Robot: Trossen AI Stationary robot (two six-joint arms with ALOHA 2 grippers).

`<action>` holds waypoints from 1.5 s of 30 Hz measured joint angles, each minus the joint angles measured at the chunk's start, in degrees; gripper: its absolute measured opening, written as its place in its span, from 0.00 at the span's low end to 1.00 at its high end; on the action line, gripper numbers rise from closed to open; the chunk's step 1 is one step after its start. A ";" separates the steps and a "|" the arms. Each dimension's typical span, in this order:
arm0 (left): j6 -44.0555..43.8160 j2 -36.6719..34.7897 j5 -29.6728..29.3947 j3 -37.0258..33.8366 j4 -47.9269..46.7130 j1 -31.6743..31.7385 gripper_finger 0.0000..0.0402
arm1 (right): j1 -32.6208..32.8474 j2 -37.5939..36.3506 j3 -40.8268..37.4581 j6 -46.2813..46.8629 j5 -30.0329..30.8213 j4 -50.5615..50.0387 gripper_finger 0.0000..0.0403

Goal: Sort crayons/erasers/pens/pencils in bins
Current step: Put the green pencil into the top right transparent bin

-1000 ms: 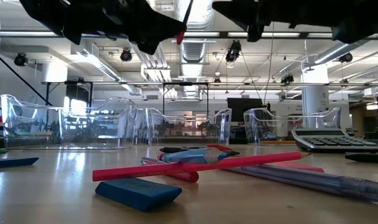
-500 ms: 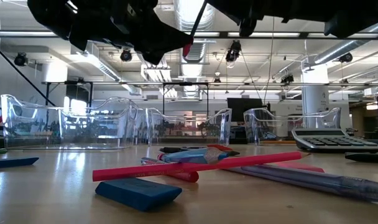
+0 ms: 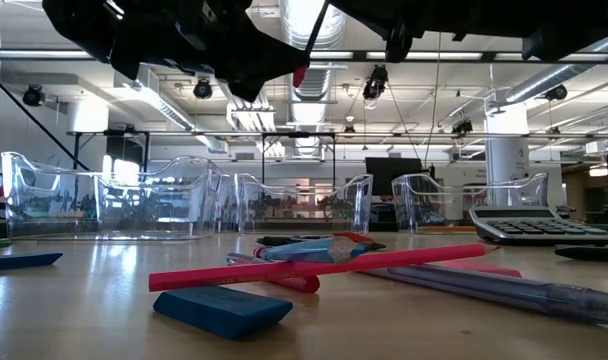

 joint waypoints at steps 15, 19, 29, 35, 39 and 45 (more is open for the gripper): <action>-3.13 0.00 -0.42 -0.08 -0.09 0.20 0.22 | -0.09 -0.04 -0.03 -1.11 0.47 -1.77 0.03; -2.47 -0.17 -2.38 -0.48 -0.42 0.22 0.36 | -0.09 -0.04 -0.07 -1.17 2.48 -2.60 0.03; -0.83 -1.66 -7.98 -0.70 -4.89 0.69 0.51 | -0.44 -3.40 0.53 -6.65 22.98 -18.11 0.03; 0.47 -5.38 -10.54 -0.86 -8.57 0.72 0.51 | -4.04 -11.33 9.21 -3.09 38.36 -55.29 0.03; 0.47 -6.55 -10.54 -1.10 -8.69 0.72 0.51 | -11.74 -12.83 18.51 8.55 39.29 -88.22 0.03; 0.43 -6.62 -10.45 -1.20 -8.68 0.72 0.51 | -26.64 -12.23 26.42 6.93 32.25 -109.50 0.03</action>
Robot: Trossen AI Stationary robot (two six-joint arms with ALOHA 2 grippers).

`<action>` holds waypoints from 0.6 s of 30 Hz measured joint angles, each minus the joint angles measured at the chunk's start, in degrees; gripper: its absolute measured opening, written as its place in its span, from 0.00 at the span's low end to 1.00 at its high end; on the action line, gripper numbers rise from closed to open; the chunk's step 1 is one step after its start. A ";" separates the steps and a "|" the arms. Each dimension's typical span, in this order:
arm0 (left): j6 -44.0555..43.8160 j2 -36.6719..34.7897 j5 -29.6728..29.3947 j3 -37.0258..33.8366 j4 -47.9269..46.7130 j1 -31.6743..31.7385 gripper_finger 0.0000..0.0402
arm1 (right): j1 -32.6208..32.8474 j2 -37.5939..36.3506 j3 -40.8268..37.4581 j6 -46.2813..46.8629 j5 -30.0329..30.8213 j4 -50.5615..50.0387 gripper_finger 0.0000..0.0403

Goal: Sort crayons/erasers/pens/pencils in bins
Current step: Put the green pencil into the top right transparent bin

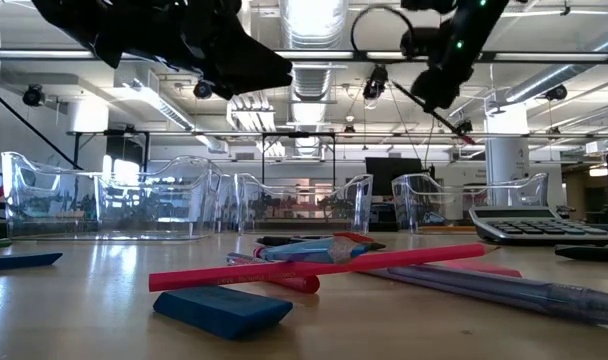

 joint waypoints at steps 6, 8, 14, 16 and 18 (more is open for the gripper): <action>-0.29 0.00 0.86 0.00 0.00 -0.09 0.51 | -14.36 0.71 -1.84 -10.97 -8.82 0.44 0.03; -0.33 -0.01 1.40 -0.02 0.01 -0.12 0.51 | -18.42 1.05 -3.14 -13.66 -9.91 0.66 0.03; -0.33 0.00 1.60 -0.02 0.07 -0.20 0.51 | -24.95 3.65 -5.90 -17.89 -15.55 3.85 0.03; -0.33 0.00 1.60 -0.02 0.08 -0.20 0.51 | -25.58 4.64 -6.10 -18.76 -15.78 5.33 0.03; -0.33 0.00 1.61 -0.02 0.08 -0.20 0.51 | -25.61 5.82 -6.11 -20.56 -15.79 6.30 0.05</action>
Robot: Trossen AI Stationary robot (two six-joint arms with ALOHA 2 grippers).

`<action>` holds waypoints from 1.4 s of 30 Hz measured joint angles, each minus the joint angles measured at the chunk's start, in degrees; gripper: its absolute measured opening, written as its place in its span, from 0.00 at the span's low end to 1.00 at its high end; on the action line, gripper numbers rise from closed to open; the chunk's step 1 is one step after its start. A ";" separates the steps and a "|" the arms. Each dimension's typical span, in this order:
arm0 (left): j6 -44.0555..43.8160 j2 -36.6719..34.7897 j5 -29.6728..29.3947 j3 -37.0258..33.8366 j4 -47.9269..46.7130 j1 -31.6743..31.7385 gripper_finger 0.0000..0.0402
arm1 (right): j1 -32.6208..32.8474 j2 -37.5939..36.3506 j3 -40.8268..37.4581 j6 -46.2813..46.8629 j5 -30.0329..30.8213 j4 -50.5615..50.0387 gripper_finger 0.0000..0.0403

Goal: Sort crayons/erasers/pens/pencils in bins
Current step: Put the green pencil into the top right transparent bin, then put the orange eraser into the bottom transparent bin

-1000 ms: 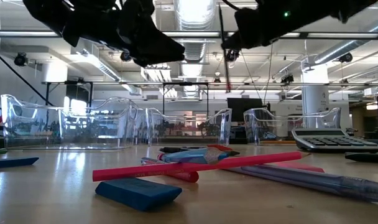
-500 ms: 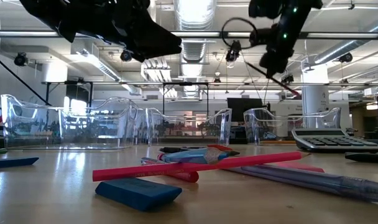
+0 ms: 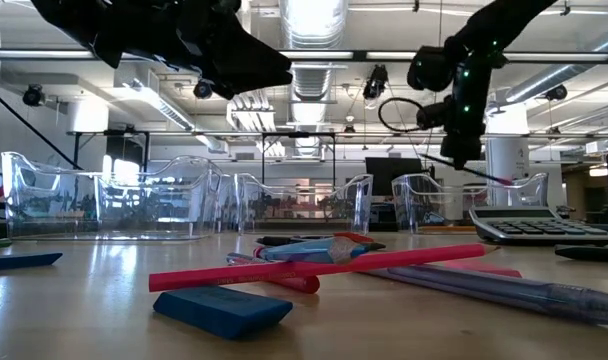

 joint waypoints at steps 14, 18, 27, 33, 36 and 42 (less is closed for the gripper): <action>-0.02 0.07 1.34 0.00 -0.28 0.00 0.51 | 0.06 3.34 0.86 2.04 0.45 -0.60 0.42; -0.02 0.09 1.34 -0.07 -0.58 0.00 0.51 | 0.58 0.28 2.96 7.56 1.04 -5.82 0.44; 0.00 0.09 1.41 -0.07 -0.58 0.00 0.51 | 5.74 -13.11 3.52 20.19 -23.47 -6.31 0.39; 0.00 0.11 1.41 -0.09 -2.79 0.00 0.51 | 16.94 -21.70 -1.31 38.21 -31.39 -7.18 0.38; 0.02 0.11 1.36 -0.11 -3.98 0.02 0.51 | 27.60 -24.67 -3.99 41.76 -29.91 -6.80 0.38; 0.00 0.11 1.25 -0.09 -5.79 0.02 0.51 | 48.06 -24.78 -9.04 48.75 -14.33 0.42 0.37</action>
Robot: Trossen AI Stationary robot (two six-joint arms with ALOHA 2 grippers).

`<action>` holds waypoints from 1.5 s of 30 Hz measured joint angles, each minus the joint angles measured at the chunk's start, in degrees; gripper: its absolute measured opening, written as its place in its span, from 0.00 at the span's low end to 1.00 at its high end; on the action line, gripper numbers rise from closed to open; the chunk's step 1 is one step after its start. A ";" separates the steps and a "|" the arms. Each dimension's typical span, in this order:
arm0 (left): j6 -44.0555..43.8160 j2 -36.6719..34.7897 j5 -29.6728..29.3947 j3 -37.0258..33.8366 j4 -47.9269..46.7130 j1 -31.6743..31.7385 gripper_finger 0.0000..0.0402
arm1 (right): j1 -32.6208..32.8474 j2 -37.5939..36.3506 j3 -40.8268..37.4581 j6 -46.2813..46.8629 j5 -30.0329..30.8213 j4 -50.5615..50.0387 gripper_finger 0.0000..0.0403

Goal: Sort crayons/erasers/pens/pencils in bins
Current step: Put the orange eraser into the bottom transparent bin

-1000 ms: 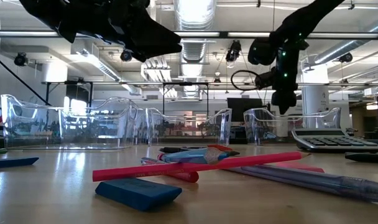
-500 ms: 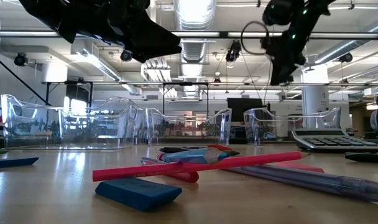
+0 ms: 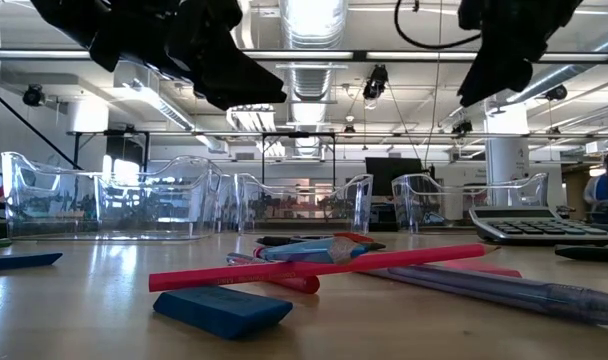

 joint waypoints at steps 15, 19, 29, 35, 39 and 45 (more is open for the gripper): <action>1.35 1.62 0.45 0.46 -2.89 -0.20 0.51 | 10.48 17.13 1.27 -5.06 8.15 11.24 0.37; 1.82 5.93 -0.90 2.73 -2.65 -0.96 0.51 | 13.97 17.07 4.86 -15.27 13.00 24.06 0.36; 11.08 20.19 -3.99 11.23 -2.87 -2.11 0.51 | 18.72 13.41 2.19 -24.87 13.57 35.23 0.32; 17.82 25.17 -11.97 17.12 -11.43 -5.10 0.51 | 20.72 12.11 -3.61 -27.69 13.55 42.35 0.29; 21.32 27.81 -15.46 20.60 -16.12 -7.11 0.51 | 21.94 9.29 -8.73 -33.00 13.30 54.79 0.28; 24.04 29.63 -15.51 22.67 -16.59 -8.26 0.51 | 22.27 3.97 -16.51 -37.33 13.34 66.10 0.25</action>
